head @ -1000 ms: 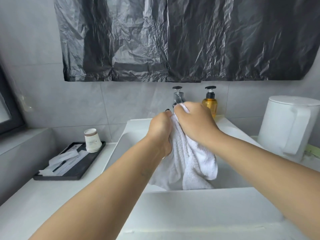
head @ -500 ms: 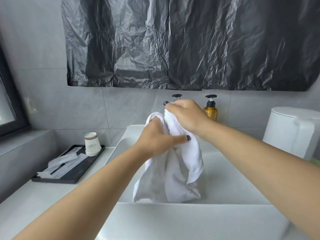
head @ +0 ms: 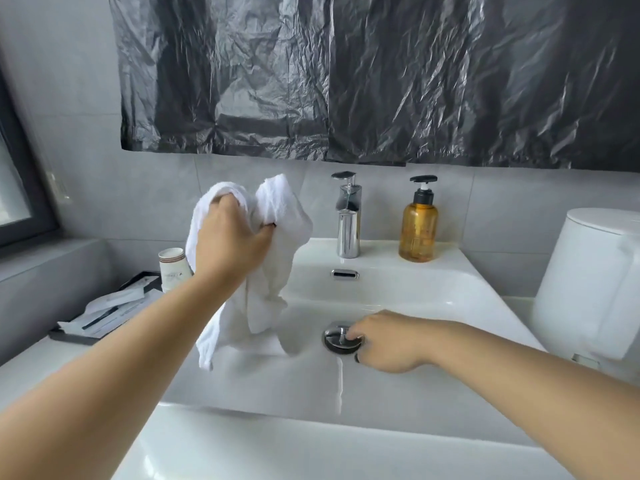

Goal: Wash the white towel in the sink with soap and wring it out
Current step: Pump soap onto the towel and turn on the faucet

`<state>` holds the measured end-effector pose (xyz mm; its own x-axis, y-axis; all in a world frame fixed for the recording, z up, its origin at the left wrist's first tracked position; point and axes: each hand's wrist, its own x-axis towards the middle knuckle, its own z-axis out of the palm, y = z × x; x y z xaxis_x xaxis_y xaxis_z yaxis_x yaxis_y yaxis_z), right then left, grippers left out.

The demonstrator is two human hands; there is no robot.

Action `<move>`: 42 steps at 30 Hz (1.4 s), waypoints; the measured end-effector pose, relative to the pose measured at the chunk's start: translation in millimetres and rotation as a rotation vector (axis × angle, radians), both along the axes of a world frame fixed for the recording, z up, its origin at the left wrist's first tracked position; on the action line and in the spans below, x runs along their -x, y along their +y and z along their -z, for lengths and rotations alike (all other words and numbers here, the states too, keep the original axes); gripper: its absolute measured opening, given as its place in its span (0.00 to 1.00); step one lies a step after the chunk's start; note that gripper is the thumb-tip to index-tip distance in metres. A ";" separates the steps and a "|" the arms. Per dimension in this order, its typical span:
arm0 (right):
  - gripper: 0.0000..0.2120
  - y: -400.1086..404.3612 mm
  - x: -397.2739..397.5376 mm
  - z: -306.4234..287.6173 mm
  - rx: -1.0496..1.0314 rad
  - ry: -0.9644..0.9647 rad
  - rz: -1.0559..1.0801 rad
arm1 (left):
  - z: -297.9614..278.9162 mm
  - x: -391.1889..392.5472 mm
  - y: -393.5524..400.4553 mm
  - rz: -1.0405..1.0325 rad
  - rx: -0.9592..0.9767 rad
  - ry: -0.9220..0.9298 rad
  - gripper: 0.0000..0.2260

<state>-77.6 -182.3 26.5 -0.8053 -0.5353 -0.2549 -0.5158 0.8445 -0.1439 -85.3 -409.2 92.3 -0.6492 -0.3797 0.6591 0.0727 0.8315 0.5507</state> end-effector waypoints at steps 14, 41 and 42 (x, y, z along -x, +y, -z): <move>0.24 -16.3 40.6 5.8 -0.155 -0.083 -0.062 | 54.3 54.9 21.8 0.265 0.419 -0.458 0.18; 0.02 -33.6 23.2 -100.7 0.422 0.637 0.156 | 25.6 50.8 -1.8 0.291 -0.054 -0.448 0.22; 0.02 -34.2 31.1 -115.2 0.502 0.732 0.174 | 24.7 51.2 0.1 0.286 -0.107 -0.456 0.23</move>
